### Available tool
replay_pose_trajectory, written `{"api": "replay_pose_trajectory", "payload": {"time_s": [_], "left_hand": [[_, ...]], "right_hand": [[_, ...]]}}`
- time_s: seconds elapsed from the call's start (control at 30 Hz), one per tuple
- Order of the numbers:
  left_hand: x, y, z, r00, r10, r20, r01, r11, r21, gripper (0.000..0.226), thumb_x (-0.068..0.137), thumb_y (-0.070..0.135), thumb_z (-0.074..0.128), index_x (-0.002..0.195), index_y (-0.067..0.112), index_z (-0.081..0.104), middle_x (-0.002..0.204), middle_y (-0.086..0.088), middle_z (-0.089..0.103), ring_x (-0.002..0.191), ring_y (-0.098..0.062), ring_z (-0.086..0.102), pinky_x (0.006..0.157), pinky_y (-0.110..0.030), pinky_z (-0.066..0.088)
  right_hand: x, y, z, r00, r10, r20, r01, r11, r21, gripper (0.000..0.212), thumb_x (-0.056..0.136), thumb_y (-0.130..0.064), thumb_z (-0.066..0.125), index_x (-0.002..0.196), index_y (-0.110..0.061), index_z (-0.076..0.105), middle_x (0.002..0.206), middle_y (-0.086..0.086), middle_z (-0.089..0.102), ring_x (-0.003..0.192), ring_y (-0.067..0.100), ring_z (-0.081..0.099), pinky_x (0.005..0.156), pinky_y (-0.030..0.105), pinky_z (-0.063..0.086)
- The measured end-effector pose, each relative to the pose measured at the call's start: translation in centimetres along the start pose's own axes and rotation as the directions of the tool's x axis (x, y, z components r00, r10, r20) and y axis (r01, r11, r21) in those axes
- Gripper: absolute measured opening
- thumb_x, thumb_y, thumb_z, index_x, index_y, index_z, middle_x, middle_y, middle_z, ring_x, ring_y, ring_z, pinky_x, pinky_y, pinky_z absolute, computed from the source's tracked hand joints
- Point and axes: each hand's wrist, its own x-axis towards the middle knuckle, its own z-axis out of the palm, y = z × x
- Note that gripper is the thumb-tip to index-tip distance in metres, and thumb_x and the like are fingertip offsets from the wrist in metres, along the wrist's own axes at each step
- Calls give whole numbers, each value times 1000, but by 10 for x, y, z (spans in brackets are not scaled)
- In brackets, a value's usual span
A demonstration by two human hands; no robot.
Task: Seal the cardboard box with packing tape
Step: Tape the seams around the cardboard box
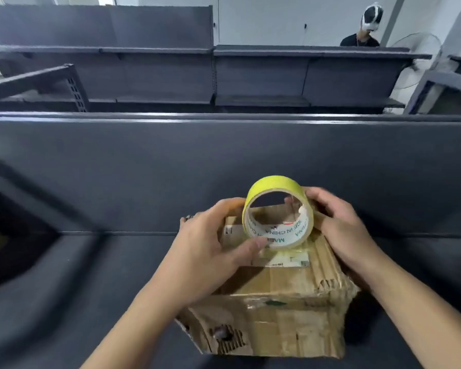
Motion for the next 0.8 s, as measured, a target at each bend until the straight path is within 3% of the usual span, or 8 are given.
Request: {"api": "replay_pose_trajectory", "payload": {"time_s": [0.07, 0.13, 0.27, 0.33, 0.47, 0.6, 0.7, 0.8], "left_hand": [[11, 2, 11, 1000, 18, -1, -18, 999, 36, 38, 89, 53, 73, 122, 38, 59, 104, 23, 71, 93, 2, 65, 91, -38, 54], [17, 6, 25, 996, 66, 55, -68, 997, 29, 32, 92, 39, 73, 116, 32, 54, 97, 13, 69, 85, -7, 64, 81, -38, 52], [16, 8, 43, 978, 191, 86, -197, 978, 70, 35, 95, 30, 68, 123, 28, 48, 93, 6, 69, 79, -13, 62, 70, -33, 49], [17, 4, 43, 975, 209, 69, -214, 974, 75, 38, 95, 23, 66, 129, 26, 50, 99, 6, 71, 84, -11, 63, 72, -27, 49], [26, 7, 39, 967, 239, 85, -244, 968, 50, 66, 83, -7, 62, 142, 21, 52, 124, 8, 68, 100, 6, 56, 84, -2, 36], [35, 14, 34, 949, 309, 55, -310, 951, 2, 81, 72, -12, 50, 146, 21, 54, 132, 2, 66, 121, -8, 61, 101, -15, 44], [47, 1, 10, 945, 324, -30, -322, 945, 59, 84, 67, -9, 43, 142, 25, 61, 108, 1, 68, 99, -14, 66, 84, -24, 52], [56, -18, -14, 941, 338, -5, -335, 935, 115, 74, 75, -9, 49, 139, 25, 65, 89, 7, 62, 79, -9, 61, 67, -14, 42]], "right_hand": [[-4, 4, -7, 992, 75, 101, -63, 990, -123, 40, 90, 6, 64, 115, -25, 70, 109, -11, 76, 105, 5, 69, 90, 22, 55], [-7, 14, -8, 977, 174, 123, -159, 980, -121, 41, 90, 8, 61, 114, -23, 72, 107, -7, 77, 109, 10, 69, 93, 26, 55], [-14, 31, 9, 961, 256, -107, -252, 966, 51, 19, 92, -10, 67, 102, -25, 75, 93, -4, 79, 93, 16, 74, 70, 28, 54], [-15, 37, 11, 964, 219, -150, -223, 975, -11, 20, 91, -12, 68, 102, -28, 73, 94, -8, 78, 91, 11, 72, 67, 25, 51], [-10, 37, 6, 980, 172, -105, -189, 965, -181, 23, 89, -16, 71, 107, -29, 72, 100, -10, 76, 96, 7, 69, 78, 29, 54], [-10, 31, 7, 995, 81, -58, -96, 934, -343, 20, 82, -16, 76, 80, -34, 71, 77, -18, 74, 72, -5, 63, 61, 22, 48], [-8, 33, 7, 996, 57, -70, -82, 898, -432, 23, 93, -23, 67, 112, -35, 70, 106, -16, 74, 99, 1, 66, 75, 18, 47], [-6, 31, 9, 997, 52, -51, -71, 851, -520, 37, 102, -25, 56, 139, -23, 57, 133, -9, 61, 124, 11, 58, 88, 15, 40]]}}
